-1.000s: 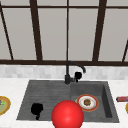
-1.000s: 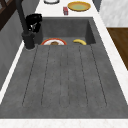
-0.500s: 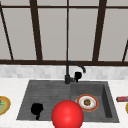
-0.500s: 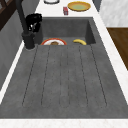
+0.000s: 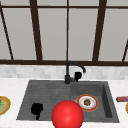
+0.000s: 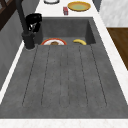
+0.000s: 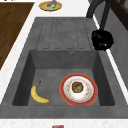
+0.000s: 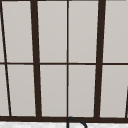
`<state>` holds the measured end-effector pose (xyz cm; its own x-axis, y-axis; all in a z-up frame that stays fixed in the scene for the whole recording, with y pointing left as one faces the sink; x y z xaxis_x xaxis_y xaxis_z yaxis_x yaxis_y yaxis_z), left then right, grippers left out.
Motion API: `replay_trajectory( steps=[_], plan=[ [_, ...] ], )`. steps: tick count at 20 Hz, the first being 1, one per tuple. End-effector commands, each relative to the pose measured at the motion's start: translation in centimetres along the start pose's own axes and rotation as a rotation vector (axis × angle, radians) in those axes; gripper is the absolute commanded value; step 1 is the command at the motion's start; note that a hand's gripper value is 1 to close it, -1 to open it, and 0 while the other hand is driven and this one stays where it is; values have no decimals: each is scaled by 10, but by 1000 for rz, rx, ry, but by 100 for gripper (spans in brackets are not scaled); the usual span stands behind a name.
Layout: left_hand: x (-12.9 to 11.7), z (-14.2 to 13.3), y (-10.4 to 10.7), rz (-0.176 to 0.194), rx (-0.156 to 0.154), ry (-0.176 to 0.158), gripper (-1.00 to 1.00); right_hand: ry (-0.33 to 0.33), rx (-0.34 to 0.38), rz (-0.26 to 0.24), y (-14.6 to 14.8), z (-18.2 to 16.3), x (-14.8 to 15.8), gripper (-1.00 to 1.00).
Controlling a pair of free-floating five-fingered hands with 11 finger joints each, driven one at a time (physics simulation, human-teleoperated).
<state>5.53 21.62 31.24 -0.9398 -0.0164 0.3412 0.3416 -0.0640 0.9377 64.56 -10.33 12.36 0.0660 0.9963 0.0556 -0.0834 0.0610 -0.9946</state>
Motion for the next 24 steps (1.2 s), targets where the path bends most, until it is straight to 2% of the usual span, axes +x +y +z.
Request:
replay_trajectory(
  steps=[1, 18, 20, 22, 24],
  plan=[
    [0, 0, 0, 0, 0, 0, 0, 2, -14, 30, 1, -13, 32, 100],
    [0, 0, 0, 0, 0, 0, 0, 14, -15, 70, -1, -12, 35, 100],
    [0, 0, 0, 0, 0, 0, 0, -15, -12, 58, 0, -4, 30, 100],
    [0, 0, 0, 0, 0, 0, 0, -5, -37, 59, 2, -3, 30, 100],
    [0, 0, 0, 0, 0, 0, 0, 47, -60, 77, 8, -12, 36, 100]
  ],
)
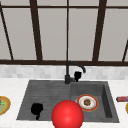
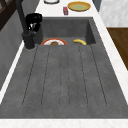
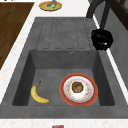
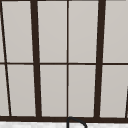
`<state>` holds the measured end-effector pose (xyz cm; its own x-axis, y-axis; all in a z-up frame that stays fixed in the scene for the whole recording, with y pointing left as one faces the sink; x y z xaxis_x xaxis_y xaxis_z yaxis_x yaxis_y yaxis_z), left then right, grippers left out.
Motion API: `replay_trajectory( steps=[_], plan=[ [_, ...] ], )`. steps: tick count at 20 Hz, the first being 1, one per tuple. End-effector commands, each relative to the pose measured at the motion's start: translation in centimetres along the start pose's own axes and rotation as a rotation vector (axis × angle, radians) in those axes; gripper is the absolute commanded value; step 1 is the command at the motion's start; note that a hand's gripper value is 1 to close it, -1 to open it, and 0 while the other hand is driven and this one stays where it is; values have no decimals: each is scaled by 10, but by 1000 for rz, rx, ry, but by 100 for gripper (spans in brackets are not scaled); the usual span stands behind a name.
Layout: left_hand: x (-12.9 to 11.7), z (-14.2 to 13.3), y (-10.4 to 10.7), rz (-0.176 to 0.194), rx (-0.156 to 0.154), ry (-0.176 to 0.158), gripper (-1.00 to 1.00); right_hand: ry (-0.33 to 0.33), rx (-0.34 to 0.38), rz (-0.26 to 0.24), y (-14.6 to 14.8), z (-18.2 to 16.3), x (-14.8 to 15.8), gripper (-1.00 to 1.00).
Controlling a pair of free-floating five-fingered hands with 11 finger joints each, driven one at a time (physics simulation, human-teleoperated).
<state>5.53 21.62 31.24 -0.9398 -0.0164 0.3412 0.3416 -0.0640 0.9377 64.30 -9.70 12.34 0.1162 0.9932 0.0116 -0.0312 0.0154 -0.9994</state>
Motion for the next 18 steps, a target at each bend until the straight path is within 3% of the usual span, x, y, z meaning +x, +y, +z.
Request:
replay_trajectory(
  steps=[1, 18],
  plan=[
    [0, 0, 0, 0, 0, 0, 0, 1, -4, 29, 6, -12, 32, 100],
    [0, 0, 0, 0, 0, 0, 0, 8, 5, 55, 3, -13, 35, 100]
  ],
)
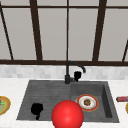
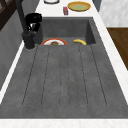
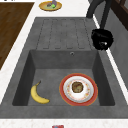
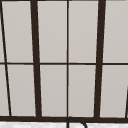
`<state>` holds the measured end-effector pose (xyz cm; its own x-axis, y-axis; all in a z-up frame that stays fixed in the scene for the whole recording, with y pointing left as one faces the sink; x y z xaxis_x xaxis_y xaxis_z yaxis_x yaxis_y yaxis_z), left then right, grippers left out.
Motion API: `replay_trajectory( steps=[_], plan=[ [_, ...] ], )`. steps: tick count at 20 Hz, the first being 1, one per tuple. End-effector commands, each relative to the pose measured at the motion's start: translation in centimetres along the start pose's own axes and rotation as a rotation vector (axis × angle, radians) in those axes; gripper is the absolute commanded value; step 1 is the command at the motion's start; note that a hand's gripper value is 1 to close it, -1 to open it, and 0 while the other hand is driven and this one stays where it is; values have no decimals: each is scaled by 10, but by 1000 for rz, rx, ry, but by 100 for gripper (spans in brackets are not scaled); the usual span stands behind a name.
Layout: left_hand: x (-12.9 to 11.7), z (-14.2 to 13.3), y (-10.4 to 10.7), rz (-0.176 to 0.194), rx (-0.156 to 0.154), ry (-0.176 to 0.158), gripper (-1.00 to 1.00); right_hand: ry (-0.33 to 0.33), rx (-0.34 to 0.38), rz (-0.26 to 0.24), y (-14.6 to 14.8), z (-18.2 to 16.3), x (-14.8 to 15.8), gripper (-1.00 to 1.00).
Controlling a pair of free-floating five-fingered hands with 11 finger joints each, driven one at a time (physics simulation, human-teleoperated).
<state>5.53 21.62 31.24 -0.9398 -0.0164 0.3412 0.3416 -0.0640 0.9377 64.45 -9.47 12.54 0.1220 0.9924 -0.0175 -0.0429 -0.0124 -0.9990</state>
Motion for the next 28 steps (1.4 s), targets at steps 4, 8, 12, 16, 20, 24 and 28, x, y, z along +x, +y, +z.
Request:
replay_trajectory(
  steps=[4, 8, 12, 16, 20, 24, 28],
  plan=[
    [0, 0, 0, 0, 0, 0, 0, 2, -4, 40, 5, -12, 32, 100],
    [0, 0, 0, 0, 0, 0, 0, 5, -3, 13, 4, 3, 3, -100],
    [0, 0, 0, 0, 0, 0, 0, 11, 52, -6, -20, -1, 0, -100],
    [0, 0, 0, 0, 0, 0, 0, 29, 85, 1, -50, 3, -7, -100],
    [0, 0, 0, 0, 0, 0, 0, 10, 92, -34, -57, 13, -30, -100],
    [0, 0, 0, 0, 0, 0, 0, -12, 69, -64, -50, 34, -46, -100],
    [0, 0, 0, 0, 0, 0, 0, -13, 70, -77, -51, 59, -63, -100]
  ],
)
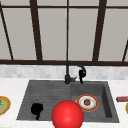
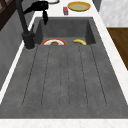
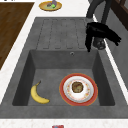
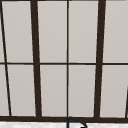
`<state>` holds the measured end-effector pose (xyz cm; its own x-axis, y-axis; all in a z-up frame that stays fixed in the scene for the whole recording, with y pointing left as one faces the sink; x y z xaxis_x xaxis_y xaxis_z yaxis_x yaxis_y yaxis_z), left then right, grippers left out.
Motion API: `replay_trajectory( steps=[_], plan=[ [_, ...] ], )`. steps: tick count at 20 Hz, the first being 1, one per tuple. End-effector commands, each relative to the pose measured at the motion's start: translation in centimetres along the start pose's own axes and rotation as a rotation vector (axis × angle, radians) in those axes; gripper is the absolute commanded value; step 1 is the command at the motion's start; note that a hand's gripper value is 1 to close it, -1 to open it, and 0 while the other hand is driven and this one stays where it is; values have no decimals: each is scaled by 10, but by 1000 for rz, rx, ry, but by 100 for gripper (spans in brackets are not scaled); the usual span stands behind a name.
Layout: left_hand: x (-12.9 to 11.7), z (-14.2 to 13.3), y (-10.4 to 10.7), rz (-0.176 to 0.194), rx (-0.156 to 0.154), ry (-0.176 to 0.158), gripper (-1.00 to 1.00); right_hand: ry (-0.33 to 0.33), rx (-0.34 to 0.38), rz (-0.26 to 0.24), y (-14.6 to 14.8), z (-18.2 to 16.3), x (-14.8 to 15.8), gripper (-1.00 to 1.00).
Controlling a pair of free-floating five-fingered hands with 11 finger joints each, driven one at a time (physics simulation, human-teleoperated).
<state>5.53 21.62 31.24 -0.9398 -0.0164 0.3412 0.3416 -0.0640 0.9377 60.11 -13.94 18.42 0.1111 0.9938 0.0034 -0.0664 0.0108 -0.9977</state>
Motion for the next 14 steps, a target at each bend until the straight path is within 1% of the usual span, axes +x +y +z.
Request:
replay_trajectory(
  steps=[1, 8, 10, 11, 13, 14],
  plan=[
    [0, 0, 0, 0, 0, 0, 0, -4, 46, -59, 5, 26, -16, -100],
    [0, 0, 0, 0, 0, 0, 0, -5, 97, -58, 7, 79, -43, -100],
    [0, 0, 0, 0, 0, 0, 0, -7, 107, -65, 10, 93, -50, -100],
    [0, 0, 0, 0, 0, 0, 0, -8, 106, -69, 12, 101, -53, -100],
    [0, 0, 0, 0, 0, 0, 0, -10, 93, -92, 22, 113, -61, -100],
    [0, 0, 0, 0, 0, 0, 0, -11, 77, -99, 19, 117, -65, -100]
  ],
)
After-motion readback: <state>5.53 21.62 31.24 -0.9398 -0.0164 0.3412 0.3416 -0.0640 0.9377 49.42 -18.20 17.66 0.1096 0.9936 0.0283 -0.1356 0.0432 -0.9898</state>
